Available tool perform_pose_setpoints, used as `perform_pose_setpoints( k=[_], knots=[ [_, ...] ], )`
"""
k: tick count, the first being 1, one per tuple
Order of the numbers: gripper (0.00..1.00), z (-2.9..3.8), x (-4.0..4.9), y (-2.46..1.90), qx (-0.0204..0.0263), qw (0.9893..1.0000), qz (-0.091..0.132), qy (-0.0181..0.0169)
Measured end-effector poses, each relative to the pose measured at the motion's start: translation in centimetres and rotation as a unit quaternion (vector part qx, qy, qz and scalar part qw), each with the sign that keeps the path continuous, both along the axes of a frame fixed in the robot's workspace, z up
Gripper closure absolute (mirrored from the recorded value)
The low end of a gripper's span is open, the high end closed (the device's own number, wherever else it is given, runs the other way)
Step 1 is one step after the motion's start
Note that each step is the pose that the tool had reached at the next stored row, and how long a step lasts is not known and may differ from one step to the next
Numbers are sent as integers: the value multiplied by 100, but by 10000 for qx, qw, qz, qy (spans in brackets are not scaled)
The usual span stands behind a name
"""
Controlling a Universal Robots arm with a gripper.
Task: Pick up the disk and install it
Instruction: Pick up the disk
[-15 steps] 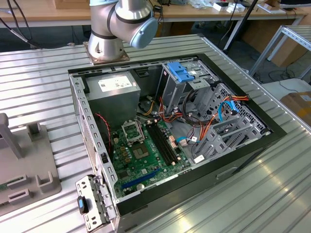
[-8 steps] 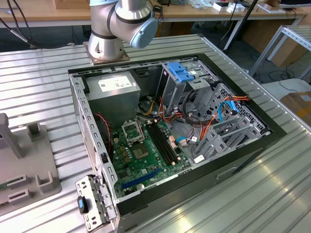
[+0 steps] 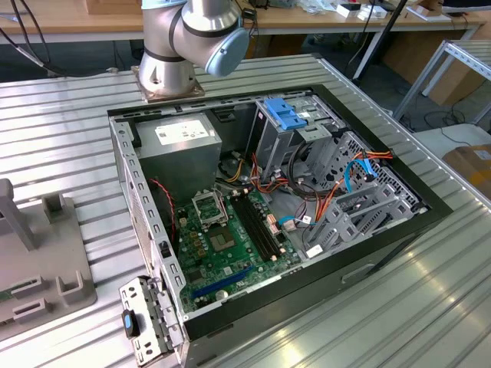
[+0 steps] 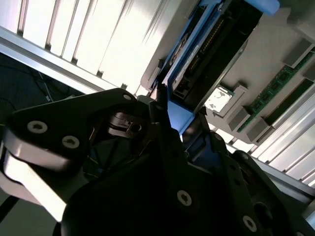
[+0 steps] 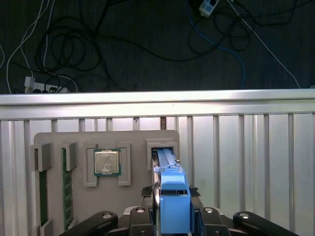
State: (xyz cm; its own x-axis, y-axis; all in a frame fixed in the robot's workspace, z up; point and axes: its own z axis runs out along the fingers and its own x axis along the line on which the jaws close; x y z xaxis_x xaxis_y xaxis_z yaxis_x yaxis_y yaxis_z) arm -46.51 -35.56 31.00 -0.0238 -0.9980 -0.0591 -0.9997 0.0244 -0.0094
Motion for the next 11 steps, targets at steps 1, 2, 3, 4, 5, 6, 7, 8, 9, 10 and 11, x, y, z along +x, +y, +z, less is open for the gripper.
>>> perform_pose_setpoints(
  k=[1,2,3,4,5,6,7,8,9,10,11],
  knots=[
    [63,0,0,0,0,10000,38,0],
    [63,-1,0,0,0,10000,78,-1],
    [63,-1,0,0,1,9999,106,-1],
    [63,-1,0,0,1,9999,121,-1],
    [63,-1,0,0,1,9999,121,0],
    [63,0,0,0,0,9999,122,0],
    [63,0,0,0,0,9999,122,0],
    [63,2,0,0,0,9999,122,0],
    [63,9,0,0,0,9999,122,0],
    [63,19,0,0,0,9999,122,-1],
    [63,27,0,0,0,9999,122,-1]
  ],
)
